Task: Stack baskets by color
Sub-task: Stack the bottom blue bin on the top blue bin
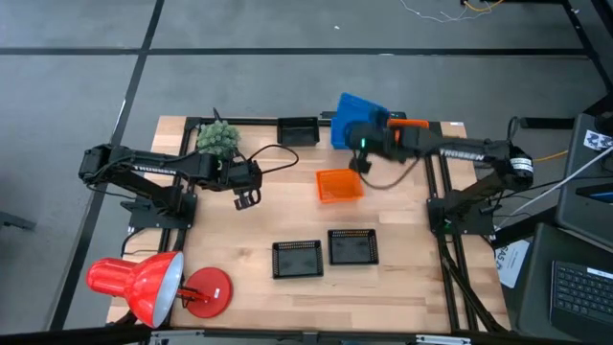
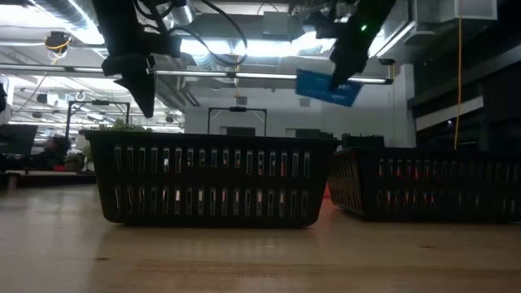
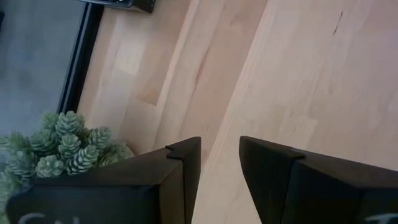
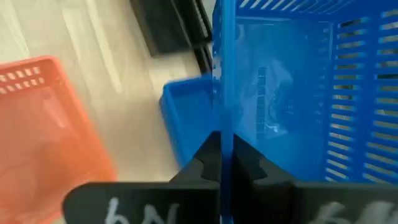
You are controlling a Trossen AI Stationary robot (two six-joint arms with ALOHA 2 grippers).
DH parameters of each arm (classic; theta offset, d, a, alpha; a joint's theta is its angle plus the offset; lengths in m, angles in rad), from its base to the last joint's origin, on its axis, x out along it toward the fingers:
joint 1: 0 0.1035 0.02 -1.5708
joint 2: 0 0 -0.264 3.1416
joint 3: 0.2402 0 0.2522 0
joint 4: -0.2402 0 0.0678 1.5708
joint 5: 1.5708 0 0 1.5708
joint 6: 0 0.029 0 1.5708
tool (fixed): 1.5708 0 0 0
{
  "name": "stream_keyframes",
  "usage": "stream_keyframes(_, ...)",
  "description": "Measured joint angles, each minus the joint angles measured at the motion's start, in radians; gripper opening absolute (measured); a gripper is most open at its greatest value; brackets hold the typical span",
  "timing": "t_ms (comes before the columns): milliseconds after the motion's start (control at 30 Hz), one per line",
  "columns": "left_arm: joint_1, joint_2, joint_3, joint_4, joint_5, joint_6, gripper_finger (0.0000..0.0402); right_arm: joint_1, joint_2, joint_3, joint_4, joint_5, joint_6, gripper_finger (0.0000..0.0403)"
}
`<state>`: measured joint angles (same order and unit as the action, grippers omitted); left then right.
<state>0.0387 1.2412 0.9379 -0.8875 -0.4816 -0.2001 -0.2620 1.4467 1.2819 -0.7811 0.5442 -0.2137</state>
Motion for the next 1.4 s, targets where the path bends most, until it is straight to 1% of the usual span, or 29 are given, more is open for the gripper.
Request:
stream_keyframes(67, 0.0, 0.0, -0.004, 0.003, -0.001, 0.0, 0.0102, -0.088, 0.009, 0.0, 0.058, -0.115, -0.156, 0.0001)
stream_keyframes(133, 0.0, 0.0, -0.02, 0.007, -0.001, -0.001, 0.0102, -0.166, 0.027, 0.0, 0.067, -0.188, -0.24, 0.0001)
stream_keyframes(267, 0.0, 0.0, -0.059, 0.008, -0.001, -0.012, 0.0102, -0.278, 0.095, -0.001, 0.022, -0.241, -0.283, 0.0001)
stream_keyframes(333, 0.0, 0.0, -0.078, 0.01, -0.001, -0.032, 0.0102, -0.31, 0.134, -0.002, 0.017, -0.297, -0.29, 0.0001)
stream_keyframes(400, 0.0, 0.0, -0.099, 0.012, -0.001, -0.056, 0.0102, -0.325, 0.17, -0.002, 0.019, -0.327, -0.292, 0.0001)
stream_keyframes(533, 0.0, 0.0, -0.132, 0.03, 0.0, -0.091, 0.0102, -0.33, 0.226, -0.002, 0.02, -0.332, -0.299, 0.0001)
stream_keyframes(667, 0.0, 0.0, -0.136, 0.085, -0.001, -0.105, 0.0102, -0.33, 0.268, -0.002, 0.02, -0.338, -0.351, 0.0001)
stream_keyframes(800, 0.0, 0.0, -0.136, 0.125, 0.0, -0.081, 0.0102, -0.33, 0.287, -0.002, 0.033, -0.338, -0.368, 0.0001)
stream_keyframes(967, 0.0, 0.0, -0.136, 0.138, 0.0, -0.079, 0.0102, -0.33, 0.287, -0.002, 0.039, -0.338, -0.369, 0.0007)
stream_keyframes(1133, 0.0, 0.0, -0.136, 0.141, 0.0, -0.079, 0.0102, -0.33, 0.287, -0.002, 0.036, -0.358, -0.398, 0.0029)
stream_keyframes(1400, 0.0, 0.0, -0.136, 0.141, 0.0, -0.079, 0.0102, -0.33, 0.287, -0.002, 0.058, -0.358, -0.413, 0.0077)
